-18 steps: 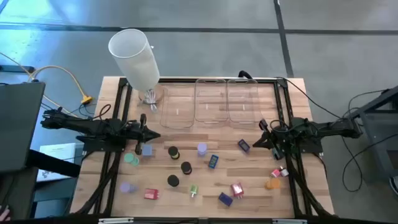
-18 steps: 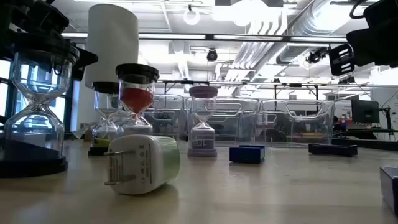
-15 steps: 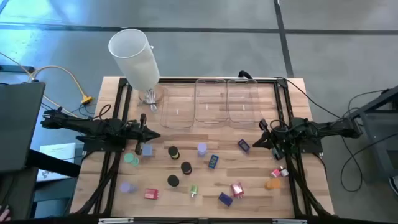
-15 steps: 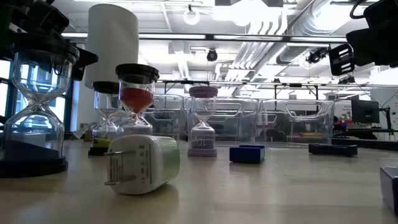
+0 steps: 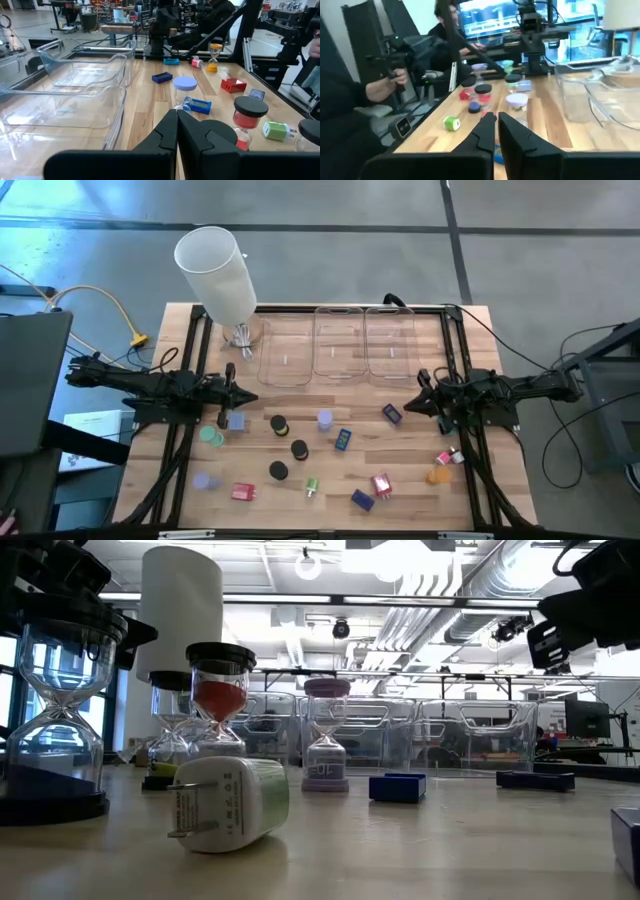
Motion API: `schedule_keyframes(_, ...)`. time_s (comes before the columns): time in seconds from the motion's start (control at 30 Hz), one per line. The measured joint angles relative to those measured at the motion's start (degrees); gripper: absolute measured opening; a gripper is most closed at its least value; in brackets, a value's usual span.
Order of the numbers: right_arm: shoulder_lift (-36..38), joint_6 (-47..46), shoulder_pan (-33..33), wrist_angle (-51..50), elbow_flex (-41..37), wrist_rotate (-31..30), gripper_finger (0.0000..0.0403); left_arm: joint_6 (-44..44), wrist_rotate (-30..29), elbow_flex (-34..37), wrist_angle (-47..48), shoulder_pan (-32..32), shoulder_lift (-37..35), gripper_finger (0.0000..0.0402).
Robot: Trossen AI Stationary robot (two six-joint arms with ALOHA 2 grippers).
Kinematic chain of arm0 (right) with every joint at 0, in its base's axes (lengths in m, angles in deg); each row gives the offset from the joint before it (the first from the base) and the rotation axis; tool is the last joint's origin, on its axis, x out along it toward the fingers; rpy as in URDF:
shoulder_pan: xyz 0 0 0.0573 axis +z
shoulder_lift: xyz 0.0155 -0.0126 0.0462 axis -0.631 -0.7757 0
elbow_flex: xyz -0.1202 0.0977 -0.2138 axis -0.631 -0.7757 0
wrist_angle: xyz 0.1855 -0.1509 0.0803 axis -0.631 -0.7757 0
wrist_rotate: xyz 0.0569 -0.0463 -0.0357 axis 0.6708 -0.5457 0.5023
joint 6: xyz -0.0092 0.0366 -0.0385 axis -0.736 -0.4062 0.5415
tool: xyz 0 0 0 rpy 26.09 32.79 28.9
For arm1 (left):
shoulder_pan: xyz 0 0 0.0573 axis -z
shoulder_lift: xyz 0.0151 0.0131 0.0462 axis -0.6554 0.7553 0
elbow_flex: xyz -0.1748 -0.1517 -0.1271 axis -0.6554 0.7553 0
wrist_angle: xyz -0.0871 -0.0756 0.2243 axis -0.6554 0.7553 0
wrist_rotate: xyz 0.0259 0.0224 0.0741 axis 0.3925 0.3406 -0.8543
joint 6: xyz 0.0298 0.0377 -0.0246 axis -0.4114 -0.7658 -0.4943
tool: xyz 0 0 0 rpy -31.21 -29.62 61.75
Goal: Pick & Place Office items
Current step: Put the top dark blue digital clock into the right transparent bin
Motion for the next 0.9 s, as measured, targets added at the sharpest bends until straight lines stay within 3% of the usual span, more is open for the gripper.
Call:
schedule_keyframes(0.2,-1.2,-3.28,0.0,0.09,3.03,0.02,0.0097,-0.02,-1.27,0.0,0.0,0.0,0.01,0.0019)
schedule_keyframes(0.43,-7.77,-1.56,0.0,-3.83,12.22,0.05,0.0166,1.06,-1.76,0.0,0.0,0.0,0.0,0.01)
schedule_keyframes(0.67,-22.66,-4.73,0.0,-27.65,29.92,-8.1,0.0173,1.27,-3.29,0.0,-0.83,0.0,0.01,0.0158)
schedule_keyframes(0.9,-36.8,-22.39,0.0,-48.74,45.92,-7.38,0.0173,-1.36,-3.33,0.0,-1.07,-0.01,-0.01,0.0163)
